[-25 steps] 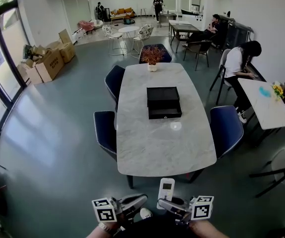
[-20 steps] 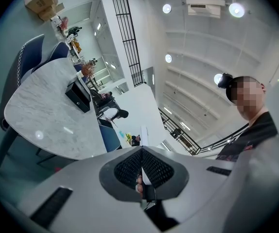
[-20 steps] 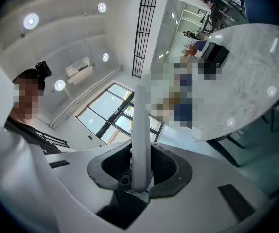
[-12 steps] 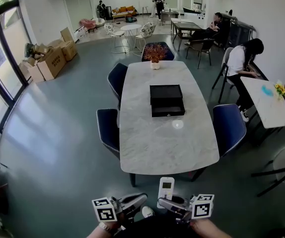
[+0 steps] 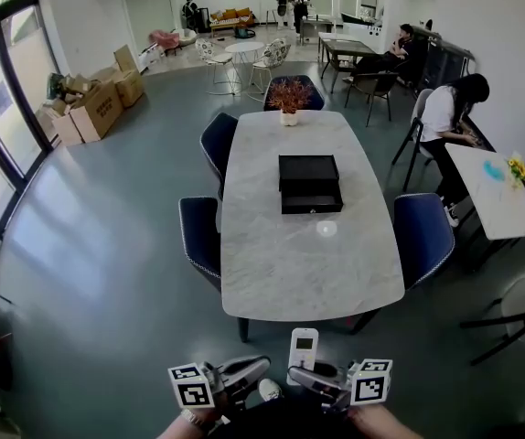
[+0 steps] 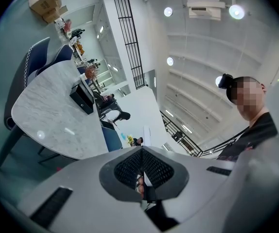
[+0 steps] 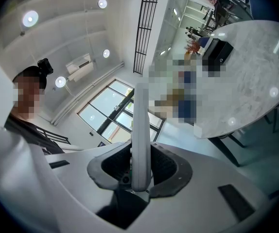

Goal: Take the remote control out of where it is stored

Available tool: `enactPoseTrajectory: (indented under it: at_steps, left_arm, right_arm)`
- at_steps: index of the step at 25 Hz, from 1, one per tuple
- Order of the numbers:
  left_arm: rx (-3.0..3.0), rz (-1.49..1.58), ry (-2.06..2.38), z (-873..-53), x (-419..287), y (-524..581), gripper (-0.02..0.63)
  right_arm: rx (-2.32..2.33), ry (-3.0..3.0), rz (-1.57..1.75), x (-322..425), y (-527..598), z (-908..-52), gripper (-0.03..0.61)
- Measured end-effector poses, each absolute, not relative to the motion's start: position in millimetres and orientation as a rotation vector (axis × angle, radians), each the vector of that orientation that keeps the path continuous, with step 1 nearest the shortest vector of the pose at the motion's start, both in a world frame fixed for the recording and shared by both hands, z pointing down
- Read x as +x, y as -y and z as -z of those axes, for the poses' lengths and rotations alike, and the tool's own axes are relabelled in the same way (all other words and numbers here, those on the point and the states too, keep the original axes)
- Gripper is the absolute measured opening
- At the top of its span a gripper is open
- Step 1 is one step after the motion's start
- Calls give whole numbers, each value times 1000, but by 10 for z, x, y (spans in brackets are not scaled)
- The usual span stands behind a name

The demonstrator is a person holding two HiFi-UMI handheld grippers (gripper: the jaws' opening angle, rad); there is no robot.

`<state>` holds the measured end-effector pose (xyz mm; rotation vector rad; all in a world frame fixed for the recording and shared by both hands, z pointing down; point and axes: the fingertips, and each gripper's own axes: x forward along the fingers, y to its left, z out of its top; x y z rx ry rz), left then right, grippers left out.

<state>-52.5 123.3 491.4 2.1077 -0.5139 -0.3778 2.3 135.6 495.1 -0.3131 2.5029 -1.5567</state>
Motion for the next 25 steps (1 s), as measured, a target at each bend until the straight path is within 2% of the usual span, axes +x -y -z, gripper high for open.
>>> enactPoseTrajectory:
  at_steps: [25]
  left_arm:
    - [2117,366,515,-4912,-467,-1202,6]
  right_arm:
    - [-318,-2473,1567,89,-1316,-4984,115]
